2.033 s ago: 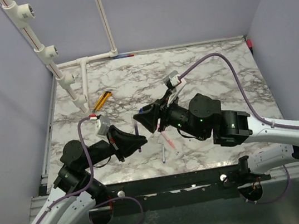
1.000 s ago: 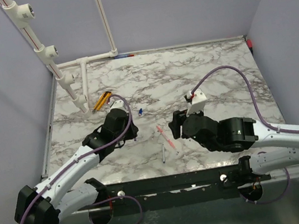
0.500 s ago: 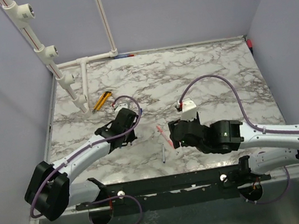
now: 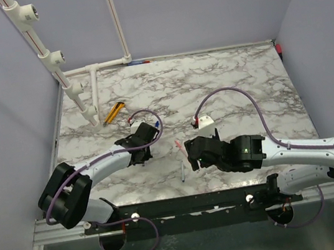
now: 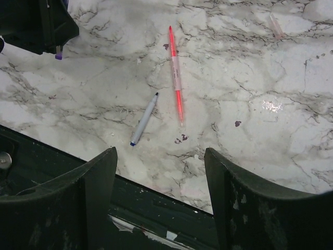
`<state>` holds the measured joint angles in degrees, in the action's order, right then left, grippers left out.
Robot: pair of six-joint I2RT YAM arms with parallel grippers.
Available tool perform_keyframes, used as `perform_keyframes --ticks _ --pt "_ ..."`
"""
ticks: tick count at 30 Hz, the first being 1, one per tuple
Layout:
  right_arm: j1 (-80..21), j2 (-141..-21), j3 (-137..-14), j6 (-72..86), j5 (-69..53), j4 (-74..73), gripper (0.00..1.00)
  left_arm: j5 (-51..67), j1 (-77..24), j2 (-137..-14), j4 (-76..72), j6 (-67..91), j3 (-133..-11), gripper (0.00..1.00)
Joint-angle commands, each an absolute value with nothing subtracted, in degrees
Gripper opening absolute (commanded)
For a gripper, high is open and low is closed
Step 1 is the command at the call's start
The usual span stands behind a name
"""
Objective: Insert the pens into the pen caps
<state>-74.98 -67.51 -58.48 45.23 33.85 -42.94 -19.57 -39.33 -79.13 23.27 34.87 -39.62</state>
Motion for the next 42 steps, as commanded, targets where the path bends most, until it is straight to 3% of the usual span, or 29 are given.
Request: perform_keyframes --ticks 1,5,10,13,17,30,42 --pt "-74.7 -68.3 -57.9 45.1 32.3 -43.0 0.72 -24.4 -38.9 -81.5 23.4 34.6 -39.8 0.08" --pt "-74.7 -68.5 -57.9 44.7 32.2 -43.4 0.72 -24.8 -38.9 -82.7 23.3 35.3 -39.9 0.12" --pt "-74.6 -68.9 -58.2 44.4 32.4 -44.1 0.73 -25.2 -38.9 -82.8 23.4 35.4 -39.9 0.27" --pt "-74.3 -68.9 -58.4 44.1 32.1 -44.4 0.73 -24.9 -38.9 -81.8 23.7 35.1 -40.3 0.41" --pt "-73.9 -68.7 -58.4 43.5 31.7 -44.5 0.74 -24.0 -38.9 -78.9 25.3 34.9 -41.9 0.49" --pt "-65.9 -73.2 -58.6 34.3 21.3 -39.4 0.74 -17.1 -38.9 -65.2 28.1 29.0 -46.4 0.52" --pt "-59.0 -86.8 -63.3 27.6 11.8 -32.7 0.62 -9.8 -38.9 -50.9 27.4 26.5 -42.5 0.52"
